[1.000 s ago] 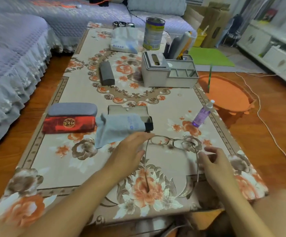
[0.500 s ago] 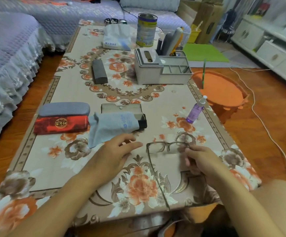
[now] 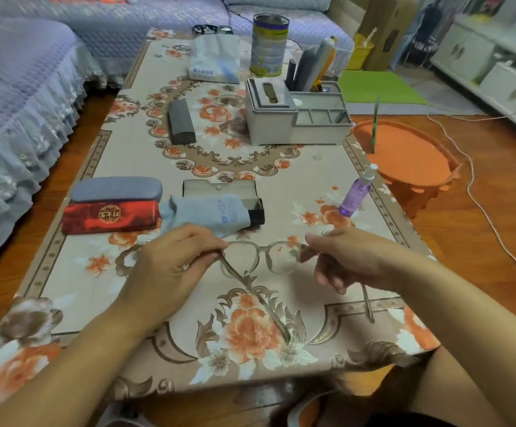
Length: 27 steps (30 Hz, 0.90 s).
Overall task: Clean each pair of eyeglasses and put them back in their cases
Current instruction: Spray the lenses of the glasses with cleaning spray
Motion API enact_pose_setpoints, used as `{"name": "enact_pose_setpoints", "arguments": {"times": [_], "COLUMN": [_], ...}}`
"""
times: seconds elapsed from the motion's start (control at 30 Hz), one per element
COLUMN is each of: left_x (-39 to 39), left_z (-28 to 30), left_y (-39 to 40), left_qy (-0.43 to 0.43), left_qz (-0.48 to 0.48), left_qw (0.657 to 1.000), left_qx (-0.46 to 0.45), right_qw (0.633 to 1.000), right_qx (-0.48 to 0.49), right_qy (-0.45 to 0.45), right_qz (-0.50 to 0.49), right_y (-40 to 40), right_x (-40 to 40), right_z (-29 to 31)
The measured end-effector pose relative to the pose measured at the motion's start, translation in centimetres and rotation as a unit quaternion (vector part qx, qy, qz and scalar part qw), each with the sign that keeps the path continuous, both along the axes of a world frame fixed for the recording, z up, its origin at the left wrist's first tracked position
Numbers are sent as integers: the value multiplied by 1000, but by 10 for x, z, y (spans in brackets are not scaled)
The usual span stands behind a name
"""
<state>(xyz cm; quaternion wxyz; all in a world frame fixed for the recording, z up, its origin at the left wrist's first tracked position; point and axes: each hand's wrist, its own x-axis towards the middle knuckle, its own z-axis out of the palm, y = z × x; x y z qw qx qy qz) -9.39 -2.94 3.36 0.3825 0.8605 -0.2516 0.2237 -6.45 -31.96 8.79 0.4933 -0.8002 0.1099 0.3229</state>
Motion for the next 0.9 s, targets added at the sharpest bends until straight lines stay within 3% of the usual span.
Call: {"name": "enact_pose_setpoints", "arguments": {"times": [0.07, 0.1, 0.17, 0.23, 0.3, 0.5, 0.73, 0.9], "left_x": [-3, -4, -7, -8, -5, 7, 3, 7], "left_z": [2, 2, 1, 1, 3, 1, -8, -6], "left_y": [5, 7, 9, 7, 4, -2, 2, 3], "left_qy": [-6, -9, -3, 15, 32, 83, 124, 117], "left_qz": [44, 70, 112, 143, 154, 184, 236, 251], "left_qw": [999, 998, 994, 989, 986, 972, 941, 935], "left_qx": [-1, -3, -13, -30, -55, -120, -207, -222], "right_qw": [992, 969, 886, 852, 860, 861, 813, 844], "right_qx": [-52, -94, -173, -169, -120, -47, -63, 48], "right_qy": [-104, -191, -345, -366, -340, -407, -473, -482], "right_qz": [-57, -124, -258, -335, -361, -302, -334, -230], "right_y": [-9, -19, -43, -59, -63, -54, -59, -20], "right_x": [12, 18, 26, 32, 40, 75, 77, 28], "right_z": [-3, -10, -31, -55, -67, -52, -51, -39]}}
